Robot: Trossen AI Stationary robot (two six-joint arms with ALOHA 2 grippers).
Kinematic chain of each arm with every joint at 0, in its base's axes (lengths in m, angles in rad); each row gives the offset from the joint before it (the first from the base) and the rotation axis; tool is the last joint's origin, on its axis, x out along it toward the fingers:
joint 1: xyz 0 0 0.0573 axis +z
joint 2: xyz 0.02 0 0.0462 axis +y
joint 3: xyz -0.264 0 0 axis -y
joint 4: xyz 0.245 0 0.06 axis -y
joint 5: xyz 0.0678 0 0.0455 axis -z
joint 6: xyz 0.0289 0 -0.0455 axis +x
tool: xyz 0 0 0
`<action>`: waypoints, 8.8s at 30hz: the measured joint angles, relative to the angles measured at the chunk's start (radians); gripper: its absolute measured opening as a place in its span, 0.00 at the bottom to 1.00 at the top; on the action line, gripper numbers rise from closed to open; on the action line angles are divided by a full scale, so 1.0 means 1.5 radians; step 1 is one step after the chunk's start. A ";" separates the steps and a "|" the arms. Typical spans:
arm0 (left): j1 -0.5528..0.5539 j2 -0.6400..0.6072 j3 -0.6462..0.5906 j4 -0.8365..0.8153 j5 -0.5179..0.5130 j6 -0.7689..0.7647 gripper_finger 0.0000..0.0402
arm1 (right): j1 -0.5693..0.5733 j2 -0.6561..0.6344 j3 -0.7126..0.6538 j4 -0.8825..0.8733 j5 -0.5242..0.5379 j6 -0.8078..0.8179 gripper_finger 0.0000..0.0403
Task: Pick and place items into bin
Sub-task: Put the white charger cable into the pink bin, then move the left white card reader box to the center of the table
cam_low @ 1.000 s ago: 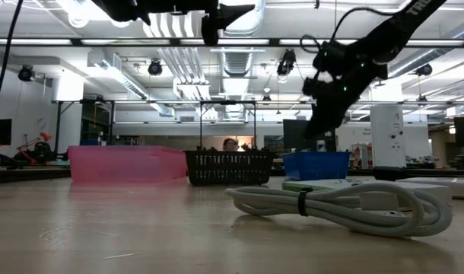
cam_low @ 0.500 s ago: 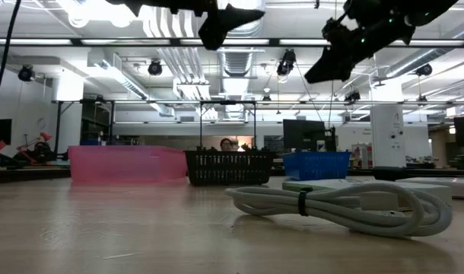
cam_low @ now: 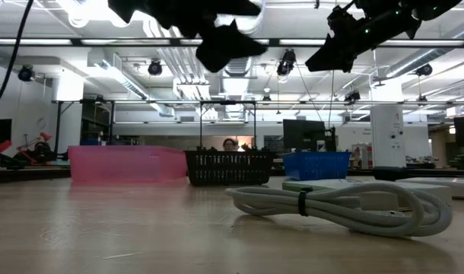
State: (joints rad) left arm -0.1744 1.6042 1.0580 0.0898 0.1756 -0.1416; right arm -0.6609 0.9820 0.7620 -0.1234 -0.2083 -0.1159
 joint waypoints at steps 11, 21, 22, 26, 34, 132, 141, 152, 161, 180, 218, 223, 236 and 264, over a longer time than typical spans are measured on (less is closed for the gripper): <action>-0.062 0.116 0.034 0.000 0.059 0.015 0.67 | 0.000 0.006 0.000 0.000 -0.001 0.006 0.40; -0.101 0.227 0.087 0.007 0.055 0.017 0.67 | 0.000 0.005 0.000 -0.005 -0.001 0.007 0.39; -0.101 0.233 0.088 0.008 0.051 0.016 0.67 | 0.000 0.005 0.000 -0.005 -0.001 0.008 0.39; -0.103 0.251 0.087 0.002 0.044 0.012 0.67 | 0.000 0.006 0.000 -0.006 0.000 0.008 0.40; -0.103 0.258 0.077 -0.005 0.003 0.046 0.67 | 0.000 0.006 0.000 -0.016 0.000 0.006 0.38; 0.186 -0.184 0.040 -0.648 -0.387 0.068 0.04 | 0.098 0.018 -0.001 0.140 -0.088 0.099 0.63; 0.305 -0.264 -0.074 -0.640 -0.294 0.133 0.04 | 0.098 0.027 -0.001 0.139 -0.087 0.113 0.64; 0.361 -0.290 -0.177 -0.606 -0.242 0.192 0.06 | 0.098 0.028 -0.001 0.139 -0.087 0.112 0.63; 0.361 -0.292 -0.173 -0.603 -0.248 0.193 0.18 | 0.098 0.028 -0.001 0.139 -0.087 0.112 0.64; 0.351 -0.292 0.011 -0.556 -0.186 0.116 0.41 | 0.098 0.028 -0.001 0.138 -0.087 0.113 0.62; 0.238 -0.234 0.033 -0.100 -0.079 0.063 0.41 | 0.191 0.058 -0.001 0.050 -0.334 0.653 0.59; 0.238 -0.278 0.032 -0.206 -0.120 0.063 0.41 | 0.213 0.058 -0.001 0.036 -0.296 0.720 0.59; 0.232 -0.344 0.016 -0.278 -0.053 0.075 0.41 | 0.268 0.058 -0.001 -0.056 -0.156 0.725 0.59; 0.010 0.066 0.167 -0.150 -0.027 0.293 0.41 | 0.140 0.049 -0.001 -0.075 0.140 0.472 0.58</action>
State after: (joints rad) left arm -0.1595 1.7032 1.3082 -0.1356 0.1349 0.2979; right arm -0.4514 1.0555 0.7612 -0.2353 0.0011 0.5924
